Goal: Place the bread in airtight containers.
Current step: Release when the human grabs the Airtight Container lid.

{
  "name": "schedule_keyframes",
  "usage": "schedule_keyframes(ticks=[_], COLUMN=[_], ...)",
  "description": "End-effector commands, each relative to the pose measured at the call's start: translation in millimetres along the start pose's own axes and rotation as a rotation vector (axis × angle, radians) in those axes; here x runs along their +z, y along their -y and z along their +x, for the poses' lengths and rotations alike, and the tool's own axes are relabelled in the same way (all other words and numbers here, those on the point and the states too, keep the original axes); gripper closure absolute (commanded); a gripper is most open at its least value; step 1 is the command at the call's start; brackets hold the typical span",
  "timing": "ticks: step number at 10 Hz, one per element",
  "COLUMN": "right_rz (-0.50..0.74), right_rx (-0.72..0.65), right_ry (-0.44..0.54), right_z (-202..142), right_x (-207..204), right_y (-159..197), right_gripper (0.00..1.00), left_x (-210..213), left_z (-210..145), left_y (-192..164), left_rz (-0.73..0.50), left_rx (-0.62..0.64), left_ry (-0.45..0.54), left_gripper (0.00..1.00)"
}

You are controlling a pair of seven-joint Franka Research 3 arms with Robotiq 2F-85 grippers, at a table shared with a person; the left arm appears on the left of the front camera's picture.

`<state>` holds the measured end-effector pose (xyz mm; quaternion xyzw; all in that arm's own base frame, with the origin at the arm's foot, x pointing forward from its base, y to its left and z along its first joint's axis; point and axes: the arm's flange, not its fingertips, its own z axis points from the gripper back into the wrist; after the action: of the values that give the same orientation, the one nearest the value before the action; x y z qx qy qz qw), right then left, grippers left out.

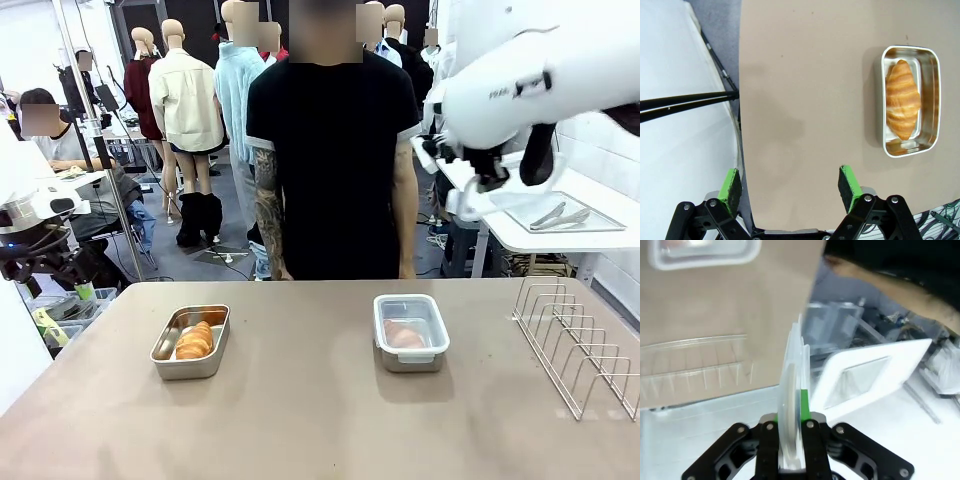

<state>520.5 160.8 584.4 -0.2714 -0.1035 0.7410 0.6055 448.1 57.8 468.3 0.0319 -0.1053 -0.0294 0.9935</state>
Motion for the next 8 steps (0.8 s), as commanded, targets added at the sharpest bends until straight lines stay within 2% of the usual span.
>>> schedule_keyframes(ticks=[1,2,4,8], right_rz=[-0.073,-0.047,-0.019,-0.015], right_rx=[0.097,0.141,0.142,0.112], right_ry=[0.095,0.147,0.205,0.227], right_z=[11.8,24.8,42.5,44.3], right_x=[-29.7,-33.7,-49.3,-50.2], right_y=[22.7,45.4,80.8,87.5], right_gripper=[1.0,1.0,1.0,1.0], left_x=[0.3,0.3,0.3,0.3], left_z=[-1.9,-1.9,-1.9,-1.9], left_y=[-2.0,-2.0,-2.0,-2.0], left_rz=[0.009,0.009,0.009,0.009], left_rx=[0.002,0.002,0.002,0.002], left_ry=[0.0,0.0,0.0,0.0], left_gripper=[0.0,0.0,0.0,0.0])
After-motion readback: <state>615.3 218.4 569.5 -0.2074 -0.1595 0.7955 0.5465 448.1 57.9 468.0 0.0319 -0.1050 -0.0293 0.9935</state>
